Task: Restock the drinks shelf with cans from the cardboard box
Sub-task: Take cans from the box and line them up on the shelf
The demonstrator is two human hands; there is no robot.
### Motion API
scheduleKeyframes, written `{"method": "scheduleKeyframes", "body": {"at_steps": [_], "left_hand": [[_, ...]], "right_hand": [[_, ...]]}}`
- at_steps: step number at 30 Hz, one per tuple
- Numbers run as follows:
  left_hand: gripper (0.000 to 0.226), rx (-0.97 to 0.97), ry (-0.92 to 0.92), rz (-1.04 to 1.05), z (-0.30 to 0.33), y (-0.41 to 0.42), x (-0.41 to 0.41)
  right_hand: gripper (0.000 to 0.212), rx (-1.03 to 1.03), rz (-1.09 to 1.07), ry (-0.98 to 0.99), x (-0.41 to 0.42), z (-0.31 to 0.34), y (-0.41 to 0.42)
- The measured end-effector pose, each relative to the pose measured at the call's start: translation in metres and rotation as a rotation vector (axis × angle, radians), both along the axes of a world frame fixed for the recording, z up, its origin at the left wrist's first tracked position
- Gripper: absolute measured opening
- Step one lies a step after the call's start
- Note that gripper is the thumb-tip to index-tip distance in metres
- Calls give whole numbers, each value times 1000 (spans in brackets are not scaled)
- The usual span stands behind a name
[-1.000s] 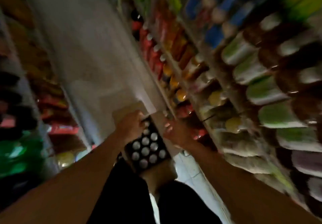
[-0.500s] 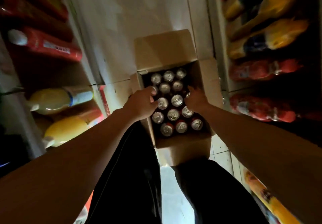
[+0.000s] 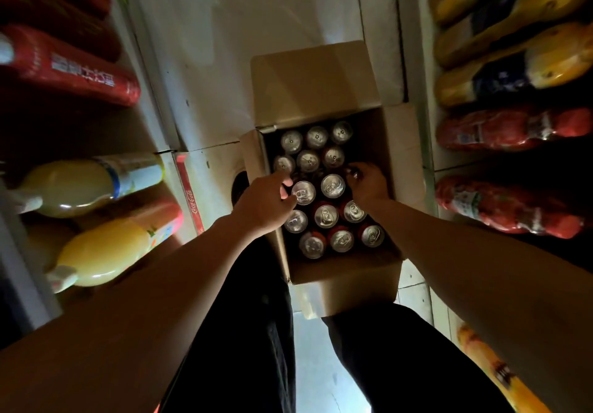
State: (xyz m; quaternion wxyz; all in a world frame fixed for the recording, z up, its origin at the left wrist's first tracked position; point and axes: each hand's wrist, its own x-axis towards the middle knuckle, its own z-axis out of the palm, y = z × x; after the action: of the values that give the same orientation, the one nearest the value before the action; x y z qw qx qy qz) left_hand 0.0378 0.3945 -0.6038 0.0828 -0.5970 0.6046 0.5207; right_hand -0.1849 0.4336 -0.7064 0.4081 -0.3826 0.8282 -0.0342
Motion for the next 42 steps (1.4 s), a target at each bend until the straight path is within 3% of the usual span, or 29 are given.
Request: {"method": "scheduleKeyframes", "body": {"at_steps": [5,8,11,15,17,18,20,21,26,29,34,39,42], "left_hand": [[30,3,-18,-19,11,-3,-1],[36,-30,49,-41,47,-12,-19],[64,-100,213,-101,107,-33,-48],[110,-290,349,-450,236,-84,-101],[106,-324,396,-494,305,-96,-127],[96,-386,434,-508,370,-107,-150],[73,-353,485,-441,408,-110,-162],[66,-378,564,-444,461,-117,-178],[62,-338,765,-474,606,-130,-236],[64,-306,908,-455,664,-130,-276],[65,-408,960,-569,718,-121,-334],[64,-762,741,-742,728,-123,-366],[68,-973,369,-870,714,-137,-367]], "right_hand": [[26,-109,-126,66,9,32,-1],[27,-173,-262,18,3,96,-9],[32,-231,-320,-127,-21,192,-21],[15,-301,-380,-274,-63,377,-45],[8,-338,-433,-329,-75,470,-51],[10,-421,-429,-314,-93,542,-58],[12,-443,-398,-312,-95,589,-61],[11,-512,-414,-288,-104,638,-63],[33,-868,-435,-324,-132,792,-42],[58,-966,-458,-223,-140,831,-24],[63,-1156,-606,93,-171,851,-18],[73,-1186,-704,138,-218,855,-21],[77,-1095,-718,181,-240,839,-30]]}}
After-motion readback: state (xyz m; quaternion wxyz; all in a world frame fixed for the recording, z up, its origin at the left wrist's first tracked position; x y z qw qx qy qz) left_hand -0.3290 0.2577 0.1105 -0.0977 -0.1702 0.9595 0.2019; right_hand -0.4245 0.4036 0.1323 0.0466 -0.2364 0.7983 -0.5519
